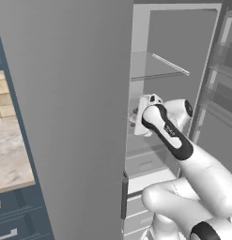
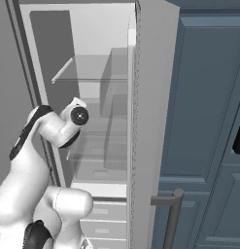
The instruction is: Grab the garlics from the fridge, place them in the blender, close the lid, and turn on the blender to create a marinade.
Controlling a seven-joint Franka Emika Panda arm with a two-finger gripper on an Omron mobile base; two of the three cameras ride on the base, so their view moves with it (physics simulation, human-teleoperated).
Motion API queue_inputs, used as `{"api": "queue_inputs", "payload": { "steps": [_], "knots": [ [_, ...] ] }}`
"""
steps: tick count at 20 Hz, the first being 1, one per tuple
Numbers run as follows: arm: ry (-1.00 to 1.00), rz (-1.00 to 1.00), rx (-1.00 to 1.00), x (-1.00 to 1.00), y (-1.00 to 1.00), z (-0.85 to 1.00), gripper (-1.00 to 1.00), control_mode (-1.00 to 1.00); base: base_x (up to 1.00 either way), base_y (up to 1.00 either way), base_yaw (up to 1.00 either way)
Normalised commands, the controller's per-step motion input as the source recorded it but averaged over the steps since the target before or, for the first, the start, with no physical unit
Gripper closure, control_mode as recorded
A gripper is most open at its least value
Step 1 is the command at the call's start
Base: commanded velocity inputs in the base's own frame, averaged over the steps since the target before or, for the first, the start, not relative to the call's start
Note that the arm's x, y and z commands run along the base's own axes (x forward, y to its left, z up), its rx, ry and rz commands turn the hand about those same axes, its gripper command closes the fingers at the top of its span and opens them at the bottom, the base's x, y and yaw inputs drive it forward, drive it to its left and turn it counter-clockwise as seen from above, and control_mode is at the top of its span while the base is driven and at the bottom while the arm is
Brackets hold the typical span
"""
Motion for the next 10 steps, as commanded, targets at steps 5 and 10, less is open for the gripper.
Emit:
{"api": "queue_inputs", "payload": {
  "steps": [5,10],
  "knots": [
    [0.11,-0.03,0.0,-1.0,-0.3,0.59,1.0,-1.0,0.0,0.0,0.0],
    [0.05,-0.03,-0.01,-1.0,-0.13,0.5,1.0,-1.0,0.0,0.0,0.0]
  ]
}}
